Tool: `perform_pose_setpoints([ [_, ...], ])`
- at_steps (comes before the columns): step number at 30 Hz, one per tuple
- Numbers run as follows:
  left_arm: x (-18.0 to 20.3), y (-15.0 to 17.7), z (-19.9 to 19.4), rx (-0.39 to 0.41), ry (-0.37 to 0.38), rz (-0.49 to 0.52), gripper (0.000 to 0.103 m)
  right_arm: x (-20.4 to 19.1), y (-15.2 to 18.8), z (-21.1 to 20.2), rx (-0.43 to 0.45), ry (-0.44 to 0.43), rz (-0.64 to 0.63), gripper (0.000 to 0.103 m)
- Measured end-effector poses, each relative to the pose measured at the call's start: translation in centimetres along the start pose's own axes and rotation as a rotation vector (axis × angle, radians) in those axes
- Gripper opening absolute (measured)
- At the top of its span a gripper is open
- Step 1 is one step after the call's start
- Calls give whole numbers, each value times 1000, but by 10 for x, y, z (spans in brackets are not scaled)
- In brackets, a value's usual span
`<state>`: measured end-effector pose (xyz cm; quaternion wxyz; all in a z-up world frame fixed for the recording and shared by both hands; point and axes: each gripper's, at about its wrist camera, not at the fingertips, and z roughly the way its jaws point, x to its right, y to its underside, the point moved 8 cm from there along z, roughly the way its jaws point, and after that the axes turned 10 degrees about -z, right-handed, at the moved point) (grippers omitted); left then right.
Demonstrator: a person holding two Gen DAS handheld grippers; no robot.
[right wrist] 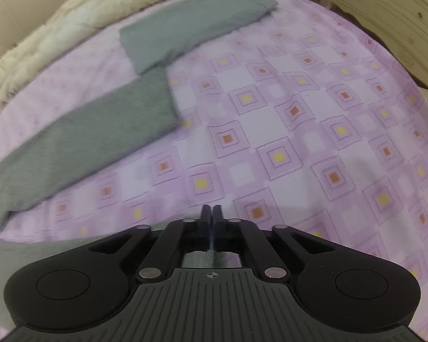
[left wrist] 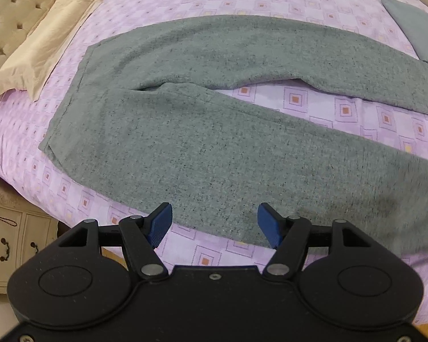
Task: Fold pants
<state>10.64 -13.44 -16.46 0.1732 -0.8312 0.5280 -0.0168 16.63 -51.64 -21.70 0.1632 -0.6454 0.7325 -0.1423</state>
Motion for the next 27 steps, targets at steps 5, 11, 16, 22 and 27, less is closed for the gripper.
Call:
perform_pose_setpoints([
  [5,5,4,-1,0,12,15,68,10,-1,-8,44,40,-14,3],
  [11,1,3,2,-1,8,3,68,-3,26,-46,55,-53,-67,3],
  [16,1,5,6,-18,9,7,68,-6,68,-53,-20,-69,5,20],
  [22,4,7,7,-14,12,37,68,2,99,-53,-44,-144,195,47],
  [27,5,10,12,-28,10,56,68,-10,98,-31,-99,-154,241,20],
])
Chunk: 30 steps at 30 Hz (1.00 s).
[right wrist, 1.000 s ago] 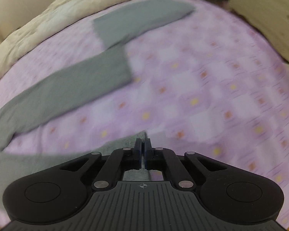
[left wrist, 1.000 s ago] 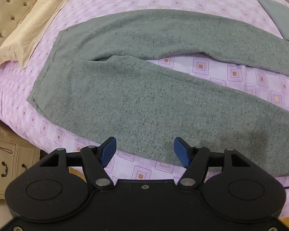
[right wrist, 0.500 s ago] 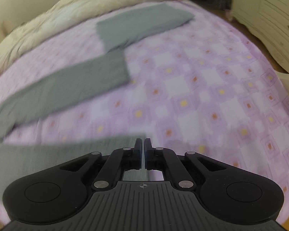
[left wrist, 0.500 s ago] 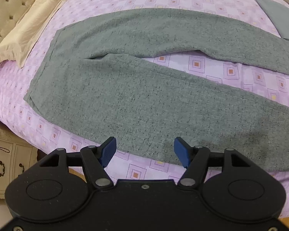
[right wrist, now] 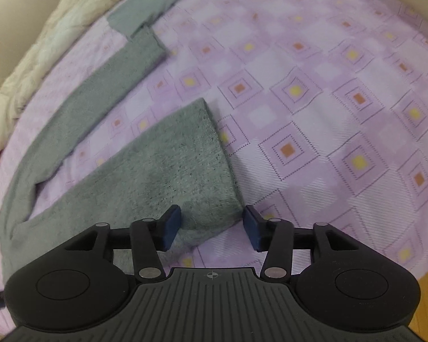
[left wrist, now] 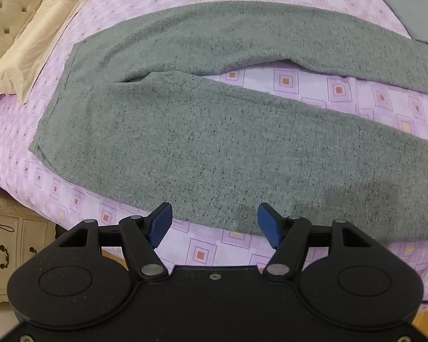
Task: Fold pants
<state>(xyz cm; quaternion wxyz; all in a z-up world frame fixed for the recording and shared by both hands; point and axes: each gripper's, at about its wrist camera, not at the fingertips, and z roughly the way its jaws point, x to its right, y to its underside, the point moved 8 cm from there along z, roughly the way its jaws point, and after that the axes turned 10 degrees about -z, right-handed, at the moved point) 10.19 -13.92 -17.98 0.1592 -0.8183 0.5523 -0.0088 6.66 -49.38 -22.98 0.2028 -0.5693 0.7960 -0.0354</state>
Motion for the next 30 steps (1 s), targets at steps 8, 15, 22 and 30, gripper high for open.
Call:
perform_pose_setpoints([
  [8,-13,3,-3,7,-13,4,69,-7,-4,-6,-41,155,-120,5],
  [15,-46,-8,6,5,-45,-30,69,-30,-54,-46,184,135,-158,29],
  [22,-52,-45,25,3,-21,-7,68,-73,-114,16,180,81,-130,31],
  [30,-61,-95,30,74,-29,40,69,-75,-156,88,128,105,104,43],
])
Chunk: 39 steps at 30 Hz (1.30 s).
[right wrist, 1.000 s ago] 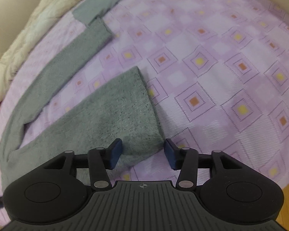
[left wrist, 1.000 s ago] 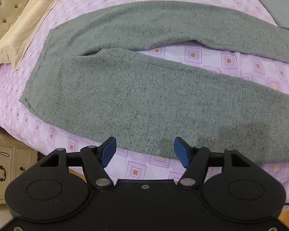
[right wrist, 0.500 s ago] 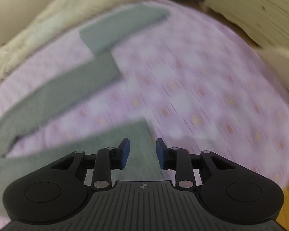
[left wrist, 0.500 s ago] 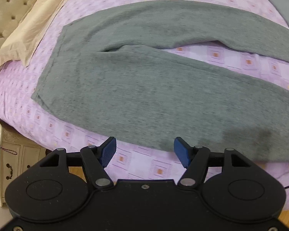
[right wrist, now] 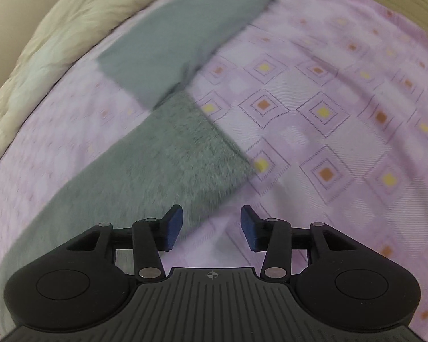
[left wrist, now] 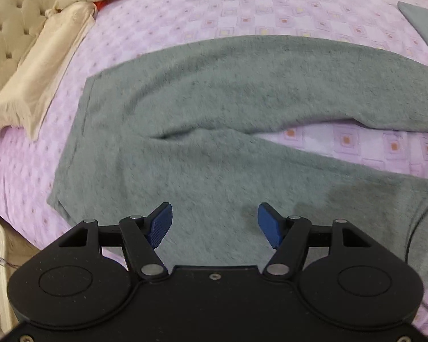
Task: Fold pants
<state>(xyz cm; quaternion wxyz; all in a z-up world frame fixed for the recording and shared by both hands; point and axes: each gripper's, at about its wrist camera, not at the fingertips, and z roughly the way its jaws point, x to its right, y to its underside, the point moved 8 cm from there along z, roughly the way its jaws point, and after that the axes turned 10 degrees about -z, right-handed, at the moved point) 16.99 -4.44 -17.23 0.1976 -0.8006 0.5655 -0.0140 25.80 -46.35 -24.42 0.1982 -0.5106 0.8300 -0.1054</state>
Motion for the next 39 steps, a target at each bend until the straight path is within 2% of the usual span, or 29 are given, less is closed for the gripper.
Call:
perform_pose_setpoints([
  [4,-13,-8,14,-24,-20,-12,69,-3,-5,14,-3,12,102,43],
  [5,-15,-9,18,-32,-23,-13,69,-5,-6,15,-4,31,103,38],
  [6,-17,-10,22,-40,-26,-12,69,-10,-7,14,-5,50,79,13],
  [7,-18,-11,25,-47,-29,-8,69,-16,-8,11,-5,63,29,9],
  [11,-19,-21,32,-46,-30,4,69,-24,-15,-9,52,140,-176,8],
  [14,-20,-33,36,-35,-24,-2,69,0,-4,3,-19,218,-193,8],
  [18,-18,-46,45,-26,-30,20,69,-3,-2,0,-18,194,-204,13],
  [21,-20,-57,49,-11,-30,19,69,-13,-14,-23,57,204,-248,26],
  [22,-20,-60,51,-10,-29,19,69,-19,-18,-30,89,183,-279,27],
  [24,-22,-65,56,-10,-30,18,69,-41,-24,-36,100,86,-376,29],
  [26,-21,-70,62,-18,-30,16,69,-67,-27,-31,67,24,-509,30],
  [30,-19,-82,71,-30,-32,14,69,-123,-29,-10,29,-43,-828,30],
  [35,-23,-98,77,-24,-30,-14,69,-181,-21,22,-14,-122,-1166,30],
  [39,-31,-111,89,-41,-32,-43,69,-209,-5,50,-117,-198,-1403,32],
])
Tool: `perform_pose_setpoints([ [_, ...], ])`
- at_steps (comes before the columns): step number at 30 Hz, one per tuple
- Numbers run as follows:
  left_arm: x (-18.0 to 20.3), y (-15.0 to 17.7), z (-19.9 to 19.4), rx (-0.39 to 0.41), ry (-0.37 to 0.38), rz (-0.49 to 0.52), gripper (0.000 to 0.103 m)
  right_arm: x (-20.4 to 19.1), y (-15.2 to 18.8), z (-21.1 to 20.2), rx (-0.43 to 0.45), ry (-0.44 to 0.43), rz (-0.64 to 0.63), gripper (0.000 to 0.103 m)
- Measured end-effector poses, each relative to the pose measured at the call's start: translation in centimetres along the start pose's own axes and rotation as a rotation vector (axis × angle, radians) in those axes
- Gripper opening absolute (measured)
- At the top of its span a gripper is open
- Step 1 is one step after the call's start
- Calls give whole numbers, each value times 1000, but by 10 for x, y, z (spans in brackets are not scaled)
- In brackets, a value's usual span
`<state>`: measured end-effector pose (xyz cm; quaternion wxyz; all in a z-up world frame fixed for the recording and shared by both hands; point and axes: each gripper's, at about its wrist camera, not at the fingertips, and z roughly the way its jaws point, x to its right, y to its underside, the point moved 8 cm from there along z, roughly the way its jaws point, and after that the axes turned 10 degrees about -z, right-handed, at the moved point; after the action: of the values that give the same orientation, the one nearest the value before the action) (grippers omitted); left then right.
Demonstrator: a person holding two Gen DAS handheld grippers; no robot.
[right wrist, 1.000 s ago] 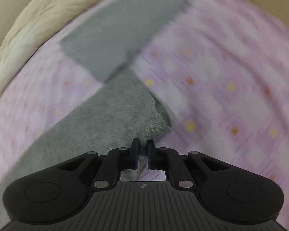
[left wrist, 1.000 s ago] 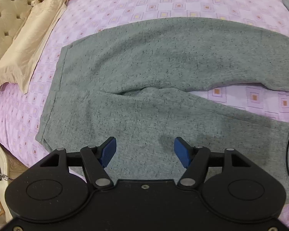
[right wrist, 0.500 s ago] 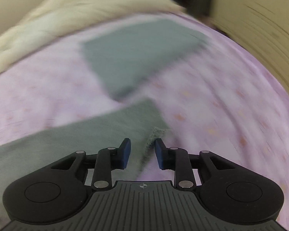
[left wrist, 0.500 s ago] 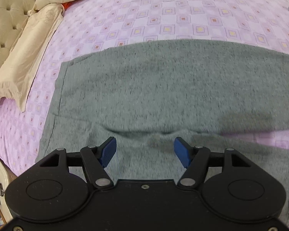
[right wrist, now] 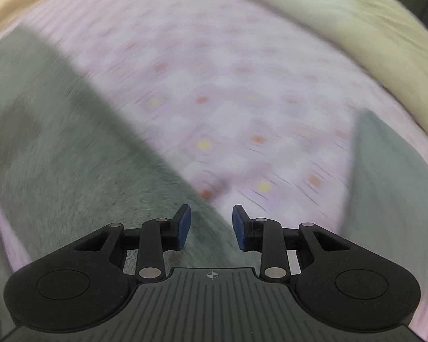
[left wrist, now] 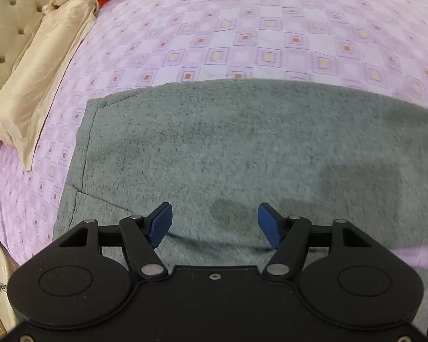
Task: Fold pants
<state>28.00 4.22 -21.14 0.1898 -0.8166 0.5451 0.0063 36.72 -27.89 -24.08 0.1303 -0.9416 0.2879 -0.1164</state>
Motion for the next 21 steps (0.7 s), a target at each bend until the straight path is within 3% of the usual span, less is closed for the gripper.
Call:
perform_pose_setpoints([
  [5,-11,-25,18,-45,43,-41,69,-11,-14,26,-46,-100,-163,37],
  [9,-18,-56,33,-73,85,-103,69,-6,-18,32,-75,-143,-100,36],
  [11,-20,-73,41,-84,99,-134,69,-7,-18,32,-70,-139,-93,32],
  [13,-20,-90,48,-90,110,-170,70,-17,-15,29,-47,-142,-133,12],
  [15,-18,-106,57,-105,120,-205,70,-32,-14,24,-35,-87,-224,6],
  [21,-8,-127,76,-178,168,-287,71,-83,5,-10,62,133,-538,6],
])
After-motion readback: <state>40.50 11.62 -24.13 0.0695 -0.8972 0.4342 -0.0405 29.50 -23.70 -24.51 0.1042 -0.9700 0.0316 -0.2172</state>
